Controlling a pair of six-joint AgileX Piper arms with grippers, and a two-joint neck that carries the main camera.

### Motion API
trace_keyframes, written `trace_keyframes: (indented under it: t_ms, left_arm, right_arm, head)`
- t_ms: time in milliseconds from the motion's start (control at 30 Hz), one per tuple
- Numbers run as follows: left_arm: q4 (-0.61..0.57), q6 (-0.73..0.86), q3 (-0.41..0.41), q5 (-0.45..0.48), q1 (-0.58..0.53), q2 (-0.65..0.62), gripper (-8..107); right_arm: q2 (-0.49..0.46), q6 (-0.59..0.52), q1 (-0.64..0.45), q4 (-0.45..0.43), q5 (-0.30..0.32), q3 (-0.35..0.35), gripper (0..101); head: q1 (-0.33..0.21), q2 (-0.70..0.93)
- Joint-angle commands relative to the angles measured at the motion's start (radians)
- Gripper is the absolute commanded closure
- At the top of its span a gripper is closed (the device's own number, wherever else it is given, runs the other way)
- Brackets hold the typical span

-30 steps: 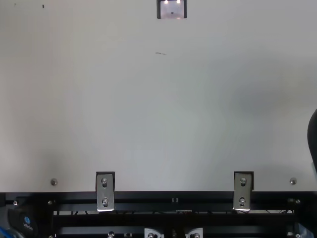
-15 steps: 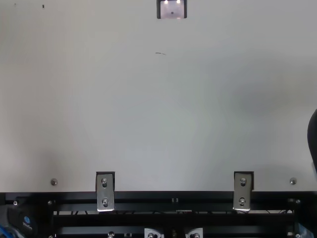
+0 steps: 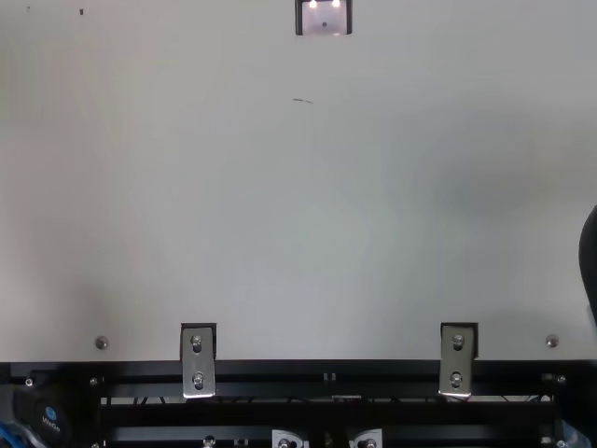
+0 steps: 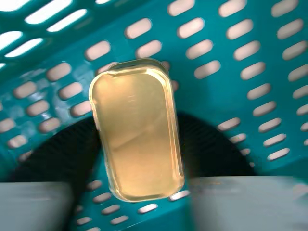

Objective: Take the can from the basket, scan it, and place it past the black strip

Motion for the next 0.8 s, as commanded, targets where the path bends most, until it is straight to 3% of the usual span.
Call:
trace_keyframes:
  t_ms: [0, 267, 767]
  left_arm:
    - [-0.009, 0.01, 0.003, -0.011, -0.002, -0.005, 89]
    - [-0.028, 0.085, 0.085, -0.091, -0.02, -0.143, 89]
    - [-0.053, 0.265, 0.262, -0.184, -0.069, -0.579, 89]
  right_arm:
    - [0.0, 0.0, 0.0, 0.0, 0.0, 0.0, 0]
    - [0.0, 0.0, 0.0, 0.0, 0.0, 0.0, 0]
    - [0.0, 0.0, 0.0, 0.0, 0.0, 0.0, 0]
  head:
    - [-0.034, 0.011]
    - [-0.034, 0.011]
    - [-0.034, 0.011]
